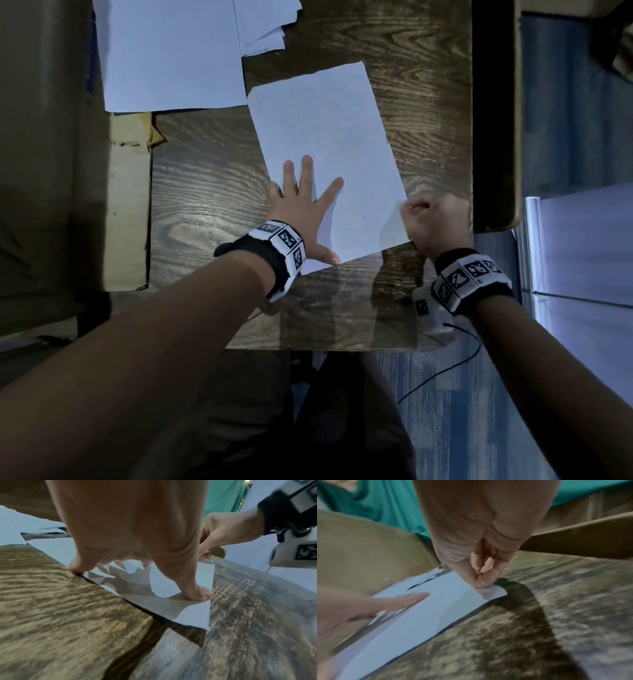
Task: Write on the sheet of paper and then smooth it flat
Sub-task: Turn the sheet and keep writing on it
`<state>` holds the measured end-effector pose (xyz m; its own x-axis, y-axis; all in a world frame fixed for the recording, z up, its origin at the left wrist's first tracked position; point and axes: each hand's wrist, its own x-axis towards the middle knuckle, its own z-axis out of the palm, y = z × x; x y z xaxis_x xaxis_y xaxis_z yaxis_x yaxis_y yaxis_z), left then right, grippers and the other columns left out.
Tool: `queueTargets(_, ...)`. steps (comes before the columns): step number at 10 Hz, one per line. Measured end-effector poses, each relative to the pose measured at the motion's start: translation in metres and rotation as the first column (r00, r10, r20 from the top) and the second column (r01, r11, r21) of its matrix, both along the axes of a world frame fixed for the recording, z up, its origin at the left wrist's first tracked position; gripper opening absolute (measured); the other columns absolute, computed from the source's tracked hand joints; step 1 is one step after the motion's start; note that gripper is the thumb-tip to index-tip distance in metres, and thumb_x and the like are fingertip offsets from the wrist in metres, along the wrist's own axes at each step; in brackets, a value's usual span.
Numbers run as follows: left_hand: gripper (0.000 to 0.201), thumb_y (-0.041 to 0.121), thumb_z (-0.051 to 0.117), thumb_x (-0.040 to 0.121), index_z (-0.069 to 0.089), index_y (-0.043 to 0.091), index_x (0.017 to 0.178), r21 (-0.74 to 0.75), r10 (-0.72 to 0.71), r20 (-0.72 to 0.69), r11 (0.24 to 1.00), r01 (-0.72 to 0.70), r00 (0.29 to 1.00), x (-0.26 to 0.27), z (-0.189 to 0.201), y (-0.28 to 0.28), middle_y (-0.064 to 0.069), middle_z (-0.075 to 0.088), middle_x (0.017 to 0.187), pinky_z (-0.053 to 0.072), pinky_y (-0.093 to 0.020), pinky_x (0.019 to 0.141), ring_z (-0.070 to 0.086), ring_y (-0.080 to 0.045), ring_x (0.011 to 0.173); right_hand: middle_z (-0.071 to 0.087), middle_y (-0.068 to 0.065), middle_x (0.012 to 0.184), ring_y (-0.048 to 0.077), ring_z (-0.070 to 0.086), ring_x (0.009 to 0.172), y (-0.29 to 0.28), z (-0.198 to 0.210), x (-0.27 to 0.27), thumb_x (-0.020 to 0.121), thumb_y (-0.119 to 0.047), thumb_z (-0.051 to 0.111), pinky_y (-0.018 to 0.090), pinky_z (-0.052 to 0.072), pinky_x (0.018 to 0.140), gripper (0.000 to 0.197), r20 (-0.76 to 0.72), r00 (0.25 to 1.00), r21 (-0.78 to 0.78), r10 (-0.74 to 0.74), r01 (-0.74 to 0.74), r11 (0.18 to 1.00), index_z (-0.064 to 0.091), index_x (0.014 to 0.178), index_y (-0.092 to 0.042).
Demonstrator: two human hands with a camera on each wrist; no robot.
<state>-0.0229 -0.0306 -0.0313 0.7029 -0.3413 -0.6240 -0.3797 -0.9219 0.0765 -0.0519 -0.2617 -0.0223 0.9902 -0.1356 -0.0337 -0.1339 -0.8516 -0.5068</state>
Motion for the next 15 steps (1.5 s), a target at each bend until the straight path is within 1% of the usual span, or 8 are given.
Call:
queueTargets(2, 0.143, 0.088, 0.069, 0.061, -0.023, 0.036, 0.157, -0.006, 0.003, 0.004, 1.000, -0.003, 1.000, 0.000, -0.002, 0.000, -0.025, -0.038, 0.157, 0.010, -0.069, 0.119, -0.023, -0.055, 0.146, 0.070, 0.003, 0.075, 0.017, 0.064, 0.065, 0.041, -0.002, -0.035, 0.085, -0.018, 0.066, 0.027, 0.055, 0.065, 0.013, -0.234, 0.950, 0.086, 0.208, -0.192, 0.978, 0.074, 0.077, -0.012)
queueTargets(3, 0.144, 0.089, 0.068, 0.060, -0.024, 0.036, 0.157, 0.000, -0.001, -0.003, 1.000, 0.001, 1.000, 0.000, -0.001, 0.000, -0.024, -0.038, 0.157, 0.009, -0.069, 0.119, -0.023, -0.055, 0.146, 0.071, 0.001, 0.071, 0.015, 0.064, 0.063, 0.023, -0.004, -0.016, 0.086, -0.019, 0.067, 0.021, 0.050, 0.064, 0.015, -0.133, 0.990, 0.069, -0.039, 0.048, 0.996, 0.074, 0.077, -0.010)
queueTargets(5, 0.143, 0.090, 0.066, 0.061, -0.025, 0.035, 0.156, 0.013, -0.004, 0.003, 1.000, 0.004, 1.000, 0.001, -0.001, -0.001, -0.025, -0.039, 0.156, 0.010, -0.068, 0.119, -0.023, -0.055, 0.146, 0.064, 0.002, 0.075, 0.015, 0.057, 0.062, 0.062, -0.008, -0.044, 0.087, -0.020, 0.065, 0.027, 0.052, 0.062, 0.014, -0.192, 0.969, 0.100, 0.157, -0.140, 0.985, 0.071, 0.078, -0.011)
queueTargets(10, 0.141, 0.090, 0.064, 0.063, -0.028, 0.035, 0.155, -0.021, -0.016, 0.002, 1.000, 0.016, 1.000, -0.002, -0.004, 0.004, -0.024, -0.041, 0.155, 0.006, -0.068, 0.119, -0.025, -0.054, 0.145, 0.065, 0.008, 0.078, 0.021, 0.061, 0.065, 0.048, -0.015, 0.013, 0.090, -0.018, 0.061, 0.034, 0.055, 0.067, 0.015, -0.078, 0.997, 0.049, 0.022, -0.019, 0.999, 0.068, 0.081, -0.009)
queueTargets(11, 0.141, 0.092, 0.062, 0.062, -0.028, 0.036, 0.155, -0.013, -0.039, 0.007, 0.999, 0.039, 0.999, -0.004, -0.002, 0.004, -0.023, -0.041, 0.156, 0.007, -0.068, 0.119, -0.025, -0.054, 0.146, 0.064, 0.006, 0.083, 0.020, 0.060, 0.069, 0.065, -0.013, -0.008, 0.089, -0.017, 0.063, 0.034, 0.054, 0.067, 0.011, -0.161, 0.960, 0.100, 0.231, -0.217, 0.971, 0.070, 0.084, -0.011)
queueTargets(13, 0.138, 0.088, 0.065, 0.064, -0.028, 0.038, 0.154, -0.060, -0.228, -0.027, 0.972, 0.226, 0.973, -0.034, 0.003, 0.016, -0.019, -0.046, 0.154, -0.002, -0.063, 0.121, -0.031, -0.048, 0.145, 0.067, -0.002, 0.074, 0.010, 0.060, 0.068, 0.023, -0.003, 0.010, 0.086, -0.019, 0.072, 0.013, 0.047, 0.066, 0.005, -0.042, 0.999, 0.171, 0.011, -0.004, 0.985, 0.072, 0.085, -0.014)
queueTargets(14, 0.126, 0.086, 0.060, 0.070, -0.018, 0.041, 0.158, -0.146, -0.274, -0.080, 0.954, 0.261, 0.958, -0.053, 0.007, 0.024, -0.011, -0.042, 0.158, -0.006, -0.056, 0.122, -0.032, -0.038, 0.148, 0.059, -0.003, 0.083, 0.005, 0.052, 0.069, 0.013, -0.008, -0.001, 0.087, -0.012, 0.069, 0.009, 0.041, 0.066, 0.002, -0.058, 0.982, 0.112, 0.179, -0.171, 0.979, 0.068, 0.086, -0.013)
queueTargets(15, 0.104, 0.093, 0.026, 0.077, 0.007, 0.037, 0.162, -0.316, -0.139, -0.083, 0.943, 0.107, 0.987, -0.050, 0.022, 0.025, 0.001, -0.001, 0.171, 0.024, -0.045, 0.122, 0.007, -0.024, 0.156, 0.053, -0.005, 0.079, -0.002, 0.047, 0.063, 0.000, -0.017, -0.017, 0.086, -0.010, 0.069, 0.017, 0.042, 0.064, 0.004, -0.100, 0.980, 0.110, 0.175, -0.163, 0.980, 0.066, 0.085, -0.012)
